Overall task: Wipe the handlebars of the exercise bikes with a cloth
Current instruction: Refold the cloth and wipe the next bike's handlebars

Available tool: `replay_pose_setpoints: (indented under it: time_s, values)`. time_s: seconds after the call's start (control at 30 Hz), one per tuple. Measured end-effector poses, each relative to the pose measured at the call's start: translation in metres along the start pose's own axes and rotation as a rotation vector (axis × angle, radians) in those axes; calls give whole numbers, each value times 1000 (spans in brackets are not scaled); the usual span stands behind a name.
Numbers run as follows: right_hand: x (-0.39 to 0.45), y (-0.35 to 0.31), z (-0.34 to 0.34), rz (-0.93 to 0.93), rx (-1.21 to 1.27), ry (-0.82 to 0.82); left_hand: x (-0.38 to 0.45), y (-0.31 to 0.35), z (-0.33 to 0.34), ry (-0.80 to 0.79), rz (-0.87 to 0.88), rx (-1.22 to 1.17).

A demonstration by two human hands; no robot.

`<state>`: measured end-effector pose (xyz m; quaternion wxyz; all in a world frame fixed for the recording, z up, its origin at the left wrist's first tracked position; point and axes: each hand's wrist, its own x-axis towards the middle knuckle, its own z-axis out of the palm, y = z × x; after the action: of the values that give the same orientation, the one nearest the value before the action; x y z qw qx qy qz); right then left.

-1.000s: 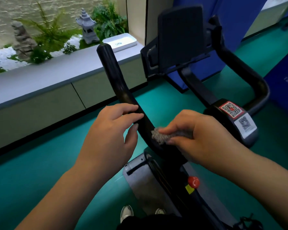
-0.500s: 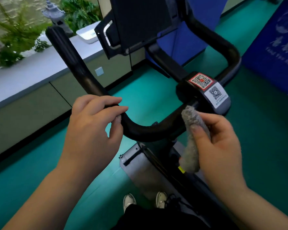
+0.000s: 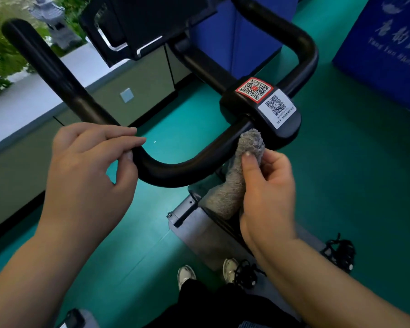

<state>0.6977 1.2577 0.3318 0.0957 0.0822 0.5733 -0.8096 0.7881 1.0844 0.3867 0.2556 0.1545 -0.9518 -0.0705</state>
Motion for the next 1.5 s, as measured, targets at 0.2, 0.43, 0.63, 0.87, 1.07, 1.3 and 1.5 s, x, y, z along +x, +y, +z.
replay_pose_setpoints:
  time_s: [0.2, 0.43, 0.63, 0.87, 1.07, 1.3, 1.5]
  values:
    - [-13, -3, 4, 205, 39, -23, 0, 1, 0, 3, -1, 0]
    - [-2, -7, 9, 289, 137, 35, 0, 2, 0, -18, -2, 15]
    - [-1, -1, 3, 242, 68, 71, 0, 2, 0, -11, -2, 11]
    - [-9, 4, 3, 90, -82, 68, -2, 1, 0, -20, 3, 11]
    - [1, -2, 2, 85, -80, 86, -2, -2, 0, -32, 16, 8]
    - [2, -4, 1, -10, -115, 126, -5, -1, -2, -41, 14, -1]
    - [-12, 2, 0, 65, -71, 64, -5, -2, -2, -54, 13, -5]
